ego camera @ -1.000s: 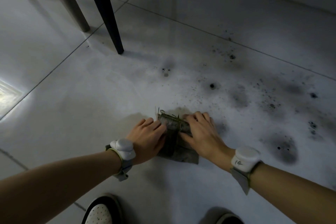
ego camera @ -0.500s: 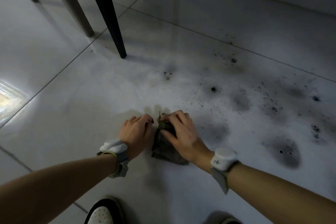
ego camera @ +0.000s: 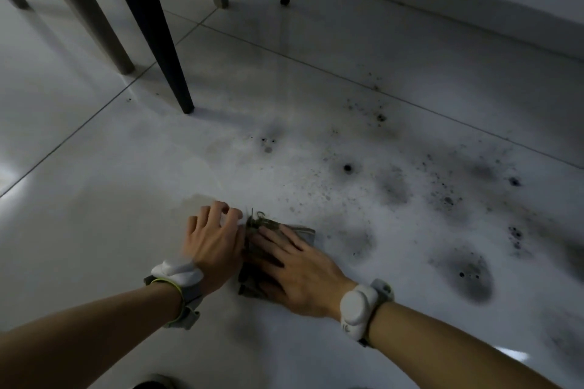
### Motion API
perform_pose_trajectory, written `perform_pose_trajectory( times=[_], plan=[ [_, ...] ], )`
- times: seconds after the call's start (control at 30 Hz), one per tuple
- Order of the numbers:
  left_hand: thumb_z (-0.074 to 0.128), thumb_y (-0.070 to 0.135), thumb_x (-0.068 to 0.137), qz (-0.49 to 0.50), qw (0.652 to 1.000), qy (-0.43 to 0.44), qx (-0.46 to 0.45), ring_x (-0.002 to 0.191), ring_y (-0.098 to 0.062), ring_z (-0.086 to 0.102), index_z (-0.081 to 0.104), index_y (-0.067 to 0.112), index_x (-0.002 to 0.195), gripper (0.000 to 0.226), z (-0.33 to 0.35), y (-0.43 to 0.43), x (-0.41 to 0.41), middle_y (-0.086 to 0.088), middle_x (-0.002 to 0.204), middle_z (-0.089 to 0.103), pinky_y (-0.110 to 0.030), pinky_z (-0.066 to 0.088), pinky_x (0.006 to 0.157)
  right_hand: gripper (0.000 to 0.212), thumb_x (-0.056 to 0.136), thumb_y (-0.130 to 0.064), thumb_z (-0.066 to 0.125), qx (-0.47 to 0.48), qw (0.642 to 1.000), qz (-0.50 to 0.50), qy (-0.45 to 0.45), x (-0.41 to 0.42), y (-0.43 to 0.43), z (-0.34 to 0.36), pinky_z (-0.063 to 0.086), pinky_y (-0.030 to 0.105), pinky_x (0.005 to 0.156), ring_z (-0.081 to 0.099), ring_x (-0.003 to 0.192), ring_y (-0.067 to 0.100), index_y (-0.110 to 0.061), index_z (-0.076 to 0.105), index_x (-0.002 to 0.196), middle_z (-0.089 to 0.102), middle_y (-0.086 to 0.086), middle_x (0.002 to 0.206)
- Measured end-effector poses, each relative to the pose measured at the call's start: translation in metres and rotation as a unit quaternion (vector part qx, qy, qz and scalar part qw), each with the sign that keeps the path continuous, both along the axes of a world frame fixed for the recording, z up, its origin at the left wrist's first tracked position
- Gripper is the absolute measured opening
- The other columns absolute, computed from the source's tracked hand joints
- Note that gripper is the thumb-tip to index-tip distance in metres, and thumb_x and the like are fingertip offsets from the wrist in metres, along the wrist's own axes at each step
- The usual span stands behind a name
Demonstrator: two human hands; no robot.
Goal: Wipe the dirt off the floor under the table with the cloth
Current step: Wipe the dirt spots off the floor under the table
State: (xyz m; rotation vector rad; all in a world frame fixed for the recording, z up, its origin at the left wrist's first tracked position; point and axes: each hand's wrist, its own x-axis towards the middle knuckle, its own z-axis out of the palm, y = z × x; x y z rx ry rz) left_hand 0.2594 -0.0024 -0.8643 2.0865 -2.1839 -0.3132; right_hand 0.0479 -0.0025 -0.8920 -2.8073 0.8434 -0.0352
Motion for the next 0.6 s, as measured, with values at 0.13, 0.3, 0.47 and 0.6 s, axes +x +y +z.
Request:
perform_pose_trajectory(
  times=[0.13,0.3,0.47,0.6],
  plan=[
    [0.033,0.05,0.091,-0.016,0.999,-0.025,0.029,0.118,-0.039,0.048,0.056,0.017,0.123,0.051,0.003,-0.014,-0.005,-0.014,0.133,0.049,-0.05,0.042,0.089,0.059,0.105,-0.048,0.035,-0.008,0.997,-0.072,0.002,-0.016,-0.02,-0.006,0.007,0.047,0.128,0.009,0.158,0.025,-0.03,0.025,0.16,0.022,0.005,0.169],
    [0.023,0.064,0.093,-0.15,0.981,-0.093,0.081,0.147,-0.043,0.023,0.038,0.018,0.147,0.073,0.008,-0.04,-0.027,-0.015,0.158,0.029,-0.059,0.036,0.109,0.058,0.106,-0.049,0.028,-0.01,0.977,-0.211,0.028,-0.064,-0.077,-0.004,0.005,0.048,0.128,0.002,0.159,0.024,-0.032,0.022,0.161,0.014,0.001,0.171],
    [0.03,0.071,0.091,-0.224,0.965,-0.112,0.078,0.149,-0.042,0.019,0.036,0.016,0.148,0.079,0.01,-0.053,-0.062,-0.015,0.159,0.029,-0.06,0.033,0.112,0.061,0.104,-0.051,0.021,-0.016,0.928,-0.369,0.042,-0.119,-0.127,-0.007,0.008,0.052,0.127,0.008,0.158,0.026,-0.032,0.018,0.162,0.014,0.003,0.171],
    [0.03,0.065,0.093,-0.216,0.969,-0.087,0.084,0.146,-0.043,0.027,0.043,0.015,0.145,0.074,0.009,-0.049,-0.065,-0.015,0.155,0.038,-0.058,0.038,0.109,0.065,0.102,-0.047,0.021,-0.018,0.857,-0.513,0.046,-0.171,-0.149,-0.01,0.009,0.055,0.124,0.014,0.156,0.035,-0.024,0.02,0.162,0.018,0.014,0.169]
  ],
)
